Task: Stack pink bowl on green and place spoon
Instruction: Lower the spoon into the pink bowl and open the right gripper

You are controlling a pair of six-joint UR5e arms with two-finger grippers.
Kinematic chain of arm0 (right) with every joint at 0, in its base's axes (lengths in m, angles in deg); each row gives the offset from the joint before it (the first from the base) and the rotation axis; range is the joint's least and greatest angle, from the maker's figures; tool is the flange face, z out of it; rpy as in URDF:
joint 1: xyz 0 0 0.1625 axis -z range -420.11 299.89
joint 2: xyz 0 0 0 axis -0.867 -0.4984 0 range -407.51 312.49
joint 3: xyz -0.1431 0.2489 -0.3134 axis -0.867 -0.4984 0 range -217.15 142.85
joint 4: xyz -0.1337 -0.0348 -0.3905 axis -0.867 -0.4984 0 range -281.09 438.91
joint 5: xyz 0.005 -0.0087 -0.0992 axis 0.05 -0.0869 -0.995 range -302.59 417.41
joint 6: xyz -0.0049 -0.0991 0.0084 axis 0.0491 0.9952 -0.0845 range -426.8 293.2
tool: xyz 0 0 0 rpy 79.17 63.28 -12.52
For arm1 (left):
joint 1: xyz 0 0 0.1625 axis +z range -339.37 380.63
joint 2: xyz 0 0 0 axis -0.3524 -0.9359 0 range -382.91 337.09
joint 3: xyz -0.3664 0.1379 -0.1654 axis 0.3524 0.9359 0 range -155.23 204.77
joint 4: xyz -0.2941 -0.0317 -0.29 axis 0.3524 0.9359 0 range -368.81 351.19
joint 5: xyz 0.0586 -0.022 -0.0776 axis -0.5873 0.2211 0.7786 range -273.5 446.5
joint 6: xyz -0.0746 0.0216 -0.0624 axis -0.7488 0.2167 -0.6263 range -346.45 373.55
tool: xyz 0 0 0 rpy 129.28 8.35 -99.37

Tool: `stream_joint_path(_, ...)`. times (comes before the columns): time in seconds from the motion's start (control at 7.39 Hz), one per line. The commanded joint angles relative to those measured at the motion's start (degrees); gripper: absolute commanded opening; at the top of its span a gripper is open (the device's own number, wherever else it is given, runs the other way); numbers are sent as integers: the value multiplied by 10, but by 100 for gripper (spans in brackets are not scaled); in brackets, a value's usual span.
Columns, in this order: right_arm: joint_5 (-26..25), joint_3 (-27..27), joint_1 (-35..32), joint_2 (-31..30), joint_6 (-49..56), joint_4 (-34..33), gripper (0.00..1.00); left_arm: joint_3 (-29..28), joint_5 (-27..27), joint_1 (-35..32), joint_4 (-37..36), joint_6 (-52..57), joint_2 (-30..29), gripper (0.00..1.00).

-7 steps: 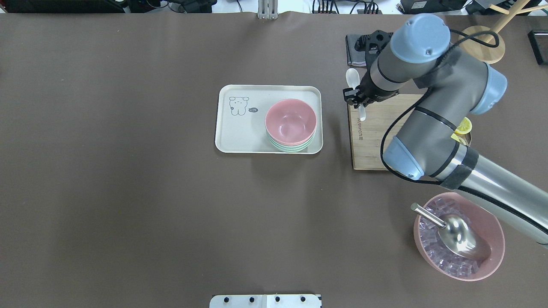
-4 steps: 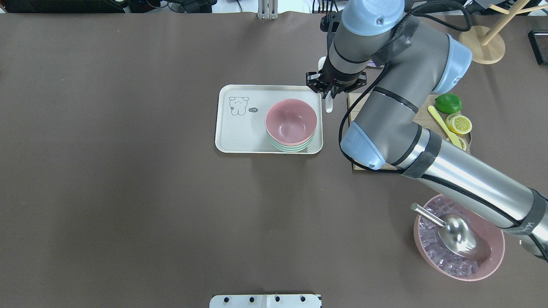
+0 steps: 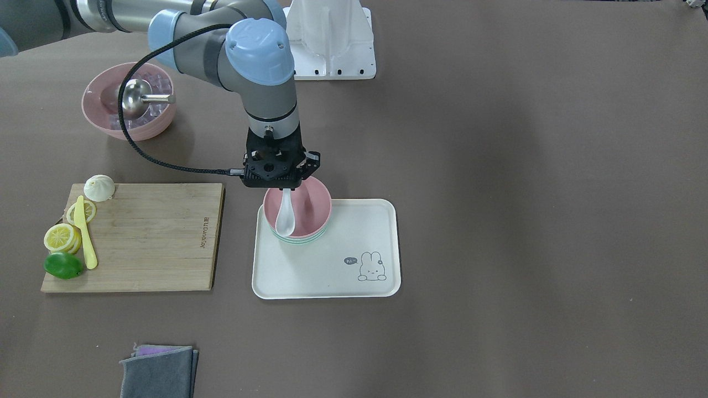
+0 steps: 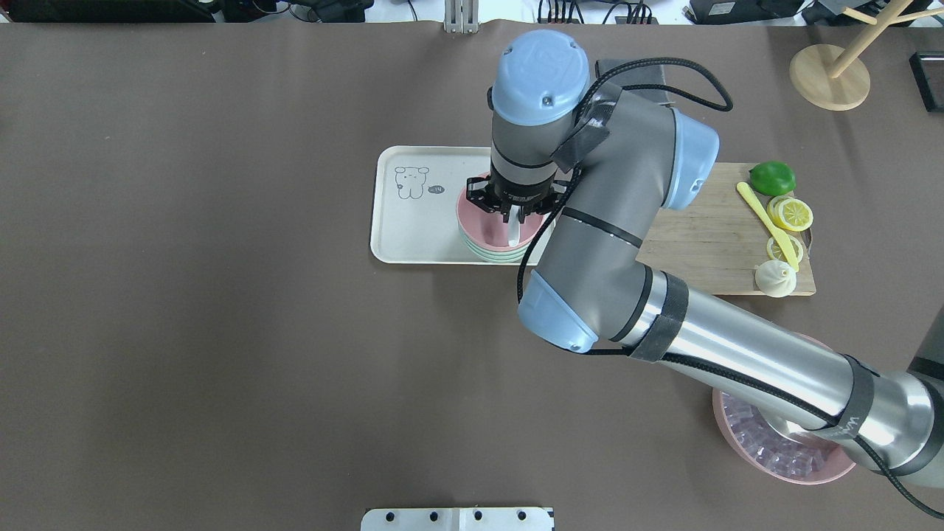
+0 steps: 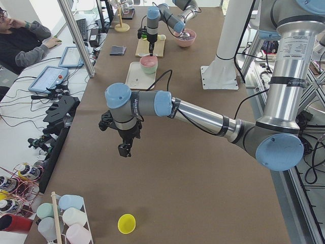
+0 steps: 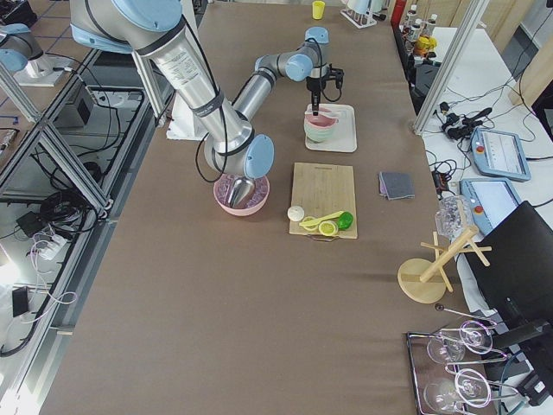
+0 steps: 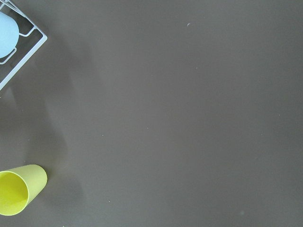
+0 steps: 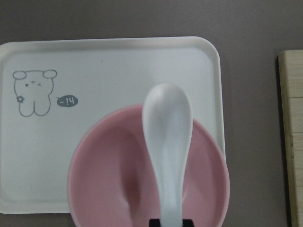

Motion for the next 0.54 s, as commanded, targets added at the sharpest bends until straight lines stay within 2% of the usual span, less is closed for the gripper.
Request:
stream_joint_path(0.0, -8, -14, 15, 14, -3, -7, 0, 1, 0, 0, 0, 0, 5, 99)
stream_joint_path(0.14, -8, -23, 15, 19, 4, -6, 17, 0, 0, 0, 0, 0, 5, 99)
stream_joint_path(0.27, -10, -26, 15, 18, 6, -5, 74, 0, 0, 0, 0, 0, 5, 99)
stream_joint_path(0.41, -18, -29, 15, 18, 6, -4, 99, 2, 0, 0, 0, 0, 5, 99)
